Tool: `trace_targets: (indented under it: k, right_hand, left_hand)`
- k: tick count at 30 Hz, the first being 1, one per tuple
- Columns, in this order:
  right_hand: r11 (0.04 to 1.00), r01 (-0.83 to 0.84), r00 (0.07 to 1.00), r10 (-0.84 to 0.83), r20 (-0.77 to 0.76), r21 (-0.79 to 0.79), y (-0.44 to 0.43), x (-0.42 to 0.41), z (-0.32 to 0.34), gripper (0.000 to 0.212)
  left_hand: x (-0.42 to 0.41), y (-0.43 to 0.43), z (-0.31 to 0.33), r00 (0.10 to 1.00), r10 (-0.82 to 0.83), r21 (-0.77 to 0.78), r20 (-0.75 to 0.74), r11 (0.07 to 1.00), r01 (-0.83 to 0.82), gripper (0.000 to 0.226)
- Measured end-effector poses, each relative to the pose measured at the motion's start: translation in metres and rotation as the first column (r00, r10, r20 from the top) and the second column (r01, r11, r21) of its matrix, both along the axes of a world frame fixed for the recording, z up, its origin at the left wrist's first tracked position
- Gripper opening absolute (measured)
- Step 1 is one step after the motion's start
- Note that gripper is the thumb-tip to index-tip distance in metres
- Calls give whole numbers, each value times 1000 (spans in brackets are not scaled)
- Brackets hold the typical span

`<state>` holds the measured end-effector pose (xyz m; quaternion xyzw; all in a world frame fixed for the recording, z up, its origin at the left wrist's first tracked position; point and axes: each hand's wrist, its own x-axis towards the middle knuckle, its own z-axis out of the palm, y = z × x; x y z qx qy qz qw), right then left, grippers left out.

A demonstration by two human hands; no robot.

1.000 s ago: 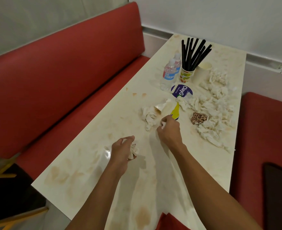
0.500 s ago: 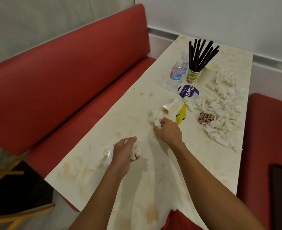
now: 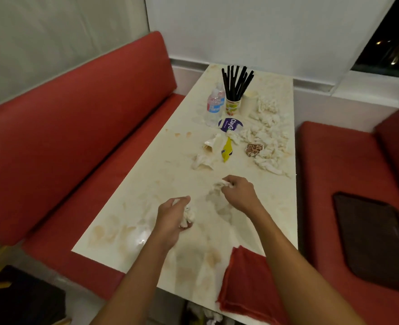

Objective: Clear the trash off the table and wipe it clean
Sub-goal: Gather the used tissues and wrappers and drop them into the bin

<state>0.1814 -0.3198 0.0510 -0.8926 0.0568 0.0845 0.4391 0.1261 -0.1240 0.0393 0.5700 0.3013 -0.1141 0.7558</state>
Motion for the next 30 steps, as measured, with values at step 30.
trace_targets:
  k: [30]
  right_hand:
    - [963, -29, 953, -55, 298, 269, 35, -316, -26, 8]
  left_hand:
    - [-256, -23, -34, 931, 19, 431, 364, 883, -186, 15]
